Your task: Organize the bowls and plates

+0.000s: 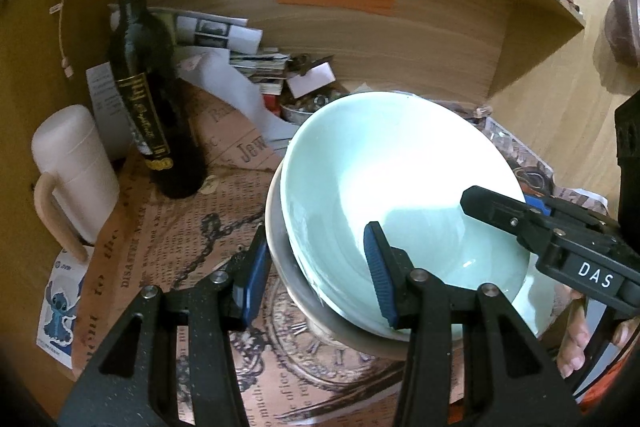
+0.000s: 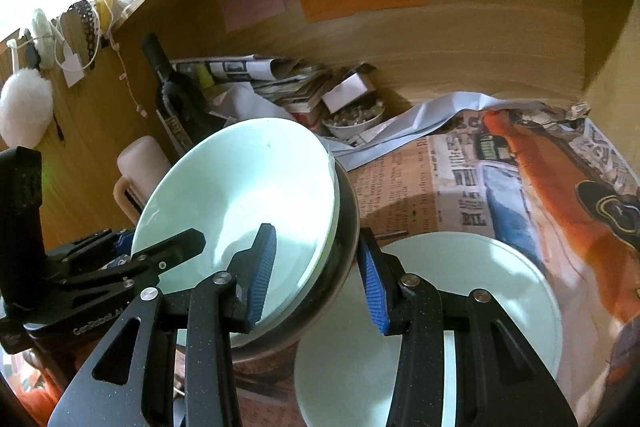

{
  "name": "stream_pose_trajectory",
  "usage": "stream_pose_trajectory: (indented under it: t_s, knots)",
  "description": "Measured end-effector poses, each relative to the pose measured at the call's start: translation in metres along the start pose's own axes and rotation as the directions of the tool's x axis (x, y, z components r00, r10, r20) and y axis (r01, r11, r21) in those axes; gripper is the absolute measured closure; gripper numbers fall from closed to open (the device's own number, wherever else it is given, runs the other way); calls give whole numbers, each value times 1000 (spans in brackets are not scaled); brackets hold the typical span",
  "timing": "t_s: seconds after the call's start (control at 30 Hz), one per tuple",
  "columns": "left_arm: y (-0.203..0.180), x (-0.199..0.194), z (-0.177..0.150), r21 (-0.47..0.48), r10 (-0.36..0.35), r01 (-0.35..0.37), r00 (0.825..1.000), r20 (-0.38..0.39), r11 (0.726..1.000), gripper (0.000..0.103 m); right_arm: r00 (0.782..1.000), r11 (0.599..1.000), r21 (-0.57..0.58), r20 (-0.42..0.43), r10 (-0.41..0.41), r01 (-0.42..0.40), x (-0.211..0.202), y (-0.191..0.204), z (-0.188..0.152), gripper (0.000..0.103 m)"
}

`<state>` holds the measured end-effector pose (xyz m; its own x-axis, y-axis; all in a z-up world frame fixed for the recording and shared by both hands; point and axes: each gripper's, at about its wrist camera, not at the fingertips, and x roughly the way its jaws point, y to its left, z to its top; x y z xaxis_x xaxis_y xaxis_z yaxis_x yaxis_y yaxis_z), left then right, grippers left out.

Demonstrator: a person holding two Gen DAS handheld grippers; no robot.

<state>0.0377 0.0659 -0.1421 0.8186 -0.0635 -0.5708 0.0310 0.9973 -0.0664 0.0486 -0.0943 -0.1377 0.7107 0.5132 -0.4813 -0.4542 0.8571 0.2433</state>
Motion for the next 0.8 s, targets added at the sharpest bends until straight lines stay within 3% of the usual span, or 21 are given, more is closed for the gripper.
stream_pose_trajectory:
  t_s: [0.8]
  knots:
    - [-59, 6, 5, 95, -86, 83, 996, 25, 992, 57, 995, 994, 63, 51, -89, 85, -44, -46, -11, 65]
